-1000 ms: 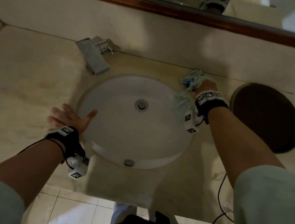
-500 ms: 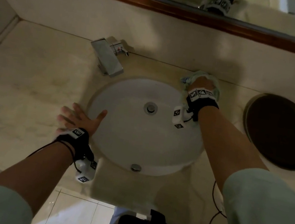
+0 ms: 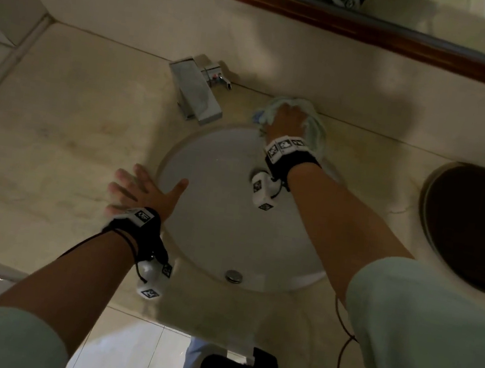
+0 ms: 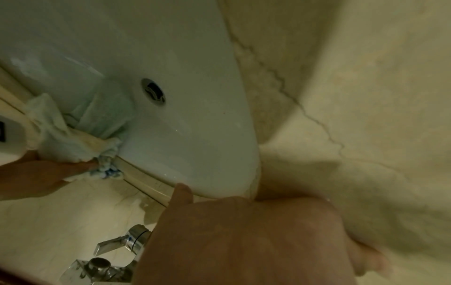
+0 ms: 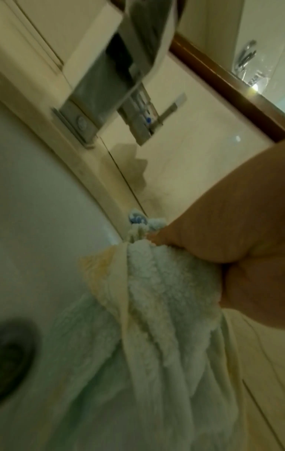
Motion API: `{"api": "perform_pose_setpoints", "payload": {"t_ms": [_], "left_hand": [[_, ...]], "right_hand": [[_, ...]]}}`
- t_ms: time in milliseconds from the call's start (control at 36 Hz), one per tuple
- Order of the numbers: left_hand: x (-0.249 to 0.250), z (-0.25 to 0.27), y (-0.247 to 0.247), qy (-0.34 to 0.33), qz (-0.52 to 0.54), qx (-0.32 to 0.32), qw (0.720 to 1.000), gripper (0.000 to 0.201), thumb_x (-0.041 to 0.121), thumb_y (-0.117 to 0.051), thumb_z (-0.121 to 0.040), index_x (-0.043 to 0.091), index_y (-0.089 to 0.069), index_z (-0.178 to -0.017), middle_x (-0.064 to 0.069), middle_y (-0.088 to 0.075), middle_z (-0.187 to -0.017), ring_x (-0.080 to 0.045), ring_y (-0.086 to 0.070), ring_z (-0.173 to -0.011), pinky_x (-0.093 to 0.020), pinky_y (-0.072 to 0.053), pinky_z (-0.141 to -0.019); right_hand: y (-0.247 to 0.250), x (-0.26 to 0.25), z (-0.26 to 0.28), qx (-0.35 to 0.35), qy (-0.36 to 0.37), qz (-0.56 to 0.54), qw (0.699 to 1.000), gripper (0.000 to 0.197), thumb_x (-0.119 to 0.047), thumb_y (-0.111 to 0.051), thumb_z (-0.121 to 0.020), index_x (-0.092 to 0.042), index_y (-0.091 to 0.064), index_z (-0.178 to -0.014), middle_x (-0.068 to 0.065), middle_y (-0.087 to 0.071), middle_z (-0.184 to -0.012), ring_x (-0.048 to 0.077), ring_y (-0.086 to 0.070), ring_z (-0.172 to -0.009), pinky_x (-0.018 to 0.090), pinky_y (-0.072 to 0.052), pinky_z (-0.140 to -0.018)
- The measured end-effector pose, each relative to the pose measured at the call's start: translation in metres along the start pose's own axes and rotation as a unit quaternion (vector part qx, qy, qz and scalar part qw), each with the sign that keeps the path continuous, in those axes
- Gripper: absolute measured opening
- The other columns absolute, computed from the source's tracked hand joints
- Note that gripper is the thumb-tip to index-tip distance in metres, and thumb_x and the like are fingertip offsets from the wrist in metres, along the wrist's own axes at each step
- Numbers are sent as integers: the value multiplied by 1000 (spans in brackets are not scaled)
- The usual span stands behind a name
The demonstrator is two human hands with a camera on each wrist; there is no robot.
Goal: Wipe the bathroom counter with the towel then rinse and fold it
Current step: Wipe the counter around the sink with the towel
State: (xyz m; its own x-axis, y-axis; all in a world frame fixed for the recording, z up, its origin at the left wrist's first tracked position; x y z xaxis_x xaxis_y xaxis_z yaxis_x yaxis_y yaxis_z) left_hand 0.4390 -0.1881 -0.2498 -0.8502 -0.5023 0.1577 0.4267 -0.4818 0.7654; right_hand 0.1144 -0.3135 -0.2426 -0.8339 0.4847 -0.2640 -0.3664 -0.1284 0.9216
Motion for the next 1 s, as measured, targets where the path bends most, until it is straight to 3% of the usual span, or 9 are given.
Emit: {"api": "perform_pose_setpoints", "payload": {"t_ms": [56,111,167,250,528,611,750,861,1000], "left_hand": [[-1,0,0,2,0,0,1000,117,93,-26,-65,26,21,-148,-6,30,-154,-37,20,-143,-63,6,-112],[-1,1,2,3,-6,2,1000,116,93,-25,-65,26,21,-148,-7,29,-155,-37,20,-143,-63,5,-112],[-1,2,2,1,-11,0,1000,114,92,-23,-66,26,21,-148,-7,29,-155,-37,19,-143,-63,4,-112],[-2,2,2,1,-10,-1,1000,115,93,-22,-65,26,20,-148,-6,29,-155,-37,19,-143,-62,4,-112],[-3,-3,1,-2,-12,9,1000,115,95,-18,-63,28,18,-149,-6,27,-156,-36,18,-144,-63,2,-111],[-2,-1,2,-2,-12,14,1000,112,92,-22,-68,26,17,-149,-6,26,-156,-36,17,-144,-62,3,-112],[-1,-4,2,-6,-5,22,1000,110,89,-26,-71,25,14,-150,-8,24,-156,-37,17,-143,-60,4,-113],[-5,-8,0,-2,-4,36,999,105,87,-24,-74,25,10,-151,-8,20,-157,-38,15,-144,-59,2,-114],[-4,-6,0,-3,-12,37,999,102,87,-21,-75,25,12,-151,-7,22,-157,-38,16,-143,-59,3,-113]], "right_hand": [[3,-36,9,1,74,8,997,25,-34,-49,-92,-14,-60,-102,18,-59,-119,32,-57,-110,46,-45,-99],[5,-67,23,-24,122,17,992,28,-35,-50,-94,-14,-63,-108,12,-60,-118,28,-56,-110,41,-43,-100],[-7,-85,26,-53,147,55,986,59,-37,-44,-98,-8,-30,-147,17,-29,-152,33,-28,-140,46,-22,-116],[-20,-82,30,-91,120,95,984,80,-37,-42,-99,-7,11,-151,16,12,-159,35,7,-147,50,-3,-119],[15,-28,31,-82,90,102,987,72,-32,-45,-98,-6,-4,-152,17,-5,-159,34,-12,-146,45,-14,-119],[39,0,38,-64,80,134,986,56,-25,-45,-100,-3,-25,-147,18,-27,-153,33,-32,-138,43,-28,-114],[58,48,62,-119,76,171,975,75,-18,-48,-97,-11,0,-153,13,3,-160,34,-9,-147,49,-18,-118],[78,84,82,-150,38,276,949,66,-13,-48,-95,-2,-14,-151,31,-19,-152,47,-32,-134,58,-36,-104],[98,131,104,-150,0,327,933,62,-13,-43,-97,-4,-16,-151,28,-19,-153,44,-34,-134,55,-38,-103]]}}
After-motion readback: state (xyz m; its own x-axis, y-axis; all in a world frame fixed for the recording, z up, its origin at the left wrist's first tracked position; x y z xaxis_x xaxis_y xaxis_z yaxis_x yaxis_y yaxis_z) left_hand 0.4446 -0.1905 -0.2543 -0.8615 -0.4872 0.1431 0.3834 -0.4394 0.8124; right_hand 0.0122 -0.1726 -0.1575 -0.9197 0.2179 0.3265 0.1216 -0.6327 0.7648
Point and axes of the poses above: each hand's wrist, its own z-axis away from the middle knuckle, its own y-axis out of the back of the hand, x = y × z, the point moved 8 cm from there along -z, towards the middle knuckle
